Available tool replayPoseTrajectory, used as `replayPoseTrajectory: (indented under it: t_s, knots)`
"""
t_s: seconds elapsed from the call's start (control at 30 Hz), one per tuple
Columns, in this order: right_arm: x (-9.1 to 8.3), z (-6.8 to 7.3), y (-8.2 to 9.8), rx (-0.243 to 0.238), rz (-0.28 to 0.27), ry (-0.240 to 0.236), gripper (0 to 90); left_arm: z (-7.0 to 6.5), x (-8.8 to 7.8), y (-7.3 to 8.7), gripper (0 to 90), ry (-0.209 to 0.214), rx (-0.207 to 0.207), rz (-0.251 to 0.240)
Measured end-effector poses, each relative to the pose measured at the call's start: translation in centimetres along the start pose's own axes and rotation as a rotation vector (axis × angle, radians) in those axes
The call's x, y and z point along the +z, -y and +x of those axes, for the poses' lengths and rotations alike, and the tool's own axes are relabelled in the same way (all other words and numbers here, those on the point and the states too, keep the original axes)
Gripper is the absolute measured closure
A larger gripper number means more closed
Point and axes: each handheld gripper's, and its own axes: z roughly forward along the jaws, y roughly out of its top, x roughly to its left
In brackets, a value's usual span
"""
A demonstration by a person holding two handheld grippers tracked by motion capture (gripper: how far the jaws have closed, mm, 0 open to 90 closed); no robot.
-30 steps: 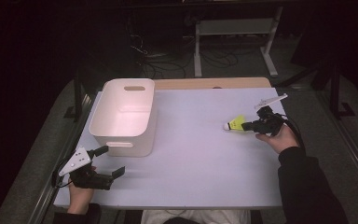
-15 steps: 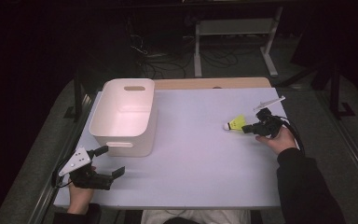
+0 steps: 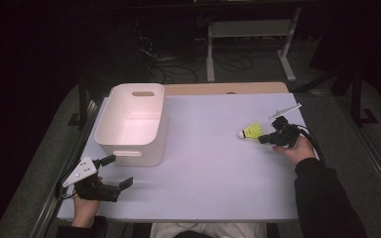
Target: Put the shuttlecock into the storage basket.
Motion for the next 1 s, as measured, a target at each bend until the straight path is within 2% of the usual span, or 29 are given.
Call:
replayPoseTrajectory:
  t_s: [0.27, 0.6, 0.7, 1.0]
  knots:
    - [0.2, -0.6, 0.1, 0.017, -0.005, 0.012, 88.4, 0.0, 0.0, 0.0, 0.0, 0.001, 0.0, -0.001]
    - [1.3, -1.4, -0.3, 0.034, -0.013, 0.039, 88.4, 0.0, 0.0, 0.0, 0.0, 0.004, -0.001, -0.003]
    - [1.6, -1.4, -0.5, 0.04, -0.011, 0.061, 88.4, 0.0, -0.1, 0.0, 0.0, 0.013, 0.001, -0.022]
    - [1.6, -2.0, -2.1, 0.052, -0.026, 0.073, 88.5, 0.0, -0.1, 0.0, 0.0, 0.004, 0.001, -0.003]
